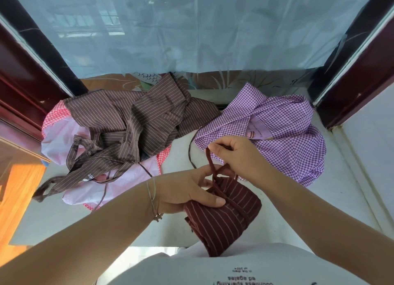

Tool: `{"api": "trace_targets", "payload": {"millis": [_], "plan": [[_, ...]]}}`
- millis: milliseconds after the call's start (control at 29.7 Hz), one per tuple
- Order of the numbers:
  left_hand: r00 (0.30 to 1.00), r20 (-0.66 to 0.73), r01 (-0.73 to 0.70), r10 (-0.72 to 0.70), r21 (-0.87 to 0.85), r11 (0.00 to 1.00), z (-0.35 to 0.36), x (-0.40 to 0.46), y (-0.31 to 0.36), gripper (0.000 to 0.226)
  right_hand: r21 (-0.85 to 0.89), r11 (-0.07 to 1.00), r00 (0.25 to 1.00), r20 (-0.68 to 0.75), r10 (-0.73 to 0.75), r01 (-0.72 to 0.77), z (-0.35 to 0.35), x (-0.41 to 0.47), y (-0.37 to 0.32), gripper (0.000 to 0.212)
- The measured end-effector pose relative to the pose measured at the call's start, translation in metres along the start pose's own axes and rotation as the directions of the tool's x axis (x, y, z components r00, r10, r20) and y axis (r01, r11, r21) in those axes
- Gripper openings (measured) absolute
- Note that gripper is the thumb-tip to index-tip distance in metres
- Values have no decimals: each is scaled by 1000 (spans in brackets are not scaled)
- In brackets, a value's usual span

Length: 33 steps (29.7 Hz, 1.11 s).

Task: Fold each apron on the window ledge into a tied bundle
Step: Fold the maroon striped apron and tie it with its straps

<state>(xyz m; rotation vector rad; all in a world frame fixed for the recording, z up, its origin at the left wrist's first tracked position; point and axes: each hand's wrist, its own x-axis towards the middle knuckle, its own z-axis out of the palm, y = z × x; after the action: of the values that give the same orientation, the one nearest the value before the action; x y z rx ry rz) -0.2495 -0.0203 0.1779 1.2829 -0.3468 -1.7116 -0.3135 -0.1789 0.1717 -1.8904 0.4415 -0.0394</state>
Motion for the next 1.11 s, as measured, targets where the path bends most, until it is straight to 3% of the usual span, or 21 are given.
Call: {"api": "trace_targets", "payload": {"millis": [134,202,269,336,403,471,504,605,672,807,874,975,1042,1109], "plan": [[999,-27,-22,22,-22,1000,-2,6,8,69,-52,990,992,25,-127,129,0,10,-2,8],[996,-76,-44,45,12,999,-3,8,11,65,-270,938,977,71,-203,215,-1,18,-3,23],[983,-166,-69,76,48,996,-4,13,12,59,-558,795,960,14,-280,240,-5,27,-4,47],[954,-280,-95,111,72,993,-8,17,12,54,-664,720,932,-93,-350,204,-12,26,-11,41],[902,-400,-122,162,123,985,-14,20,16,55,-581,786,965,-1,-261,212,-16,18,-18,24],[846,-481,-137,231,221,966,-19,21,20,54,-460,867,978,168,-124,189,-13,10,-15,17],[815,-509,-144,277,285,948,-19,22,21,50,-415,891,976,184,-116,184,-11,7,-10,18],[691,-566,-161,450,487,859,-15,24,21,46,-206,970,990,73,-118,131,-8,7,2,34],[629,-553,-162,546,595,788,-11,26,19,57,-110,987,993,19,-115,116,-6,7,5,38],[597,-399,-132,696,807,576,-6,31,22,56,-218,960,977,-82,-195,174,-1,12,6,24],[605,-340,-173,720,827,535,-4,32,23,62,-289,930,963,-81,-258,225,-3,14,4,12],[622,-405,-209,670,739,641,-3,25,30,79,-208,941,942,-151,-301,268,-9,16,2,24],[655,-529,-274,539,498,822,-6,21,36,79,-72,963,945,-188,-267,258,-14,17,0,20],[687,-615,-307,387,238,922,-12,22,37,70,86,972,962,-184,-200,219,-15,17,-1,16]]}}
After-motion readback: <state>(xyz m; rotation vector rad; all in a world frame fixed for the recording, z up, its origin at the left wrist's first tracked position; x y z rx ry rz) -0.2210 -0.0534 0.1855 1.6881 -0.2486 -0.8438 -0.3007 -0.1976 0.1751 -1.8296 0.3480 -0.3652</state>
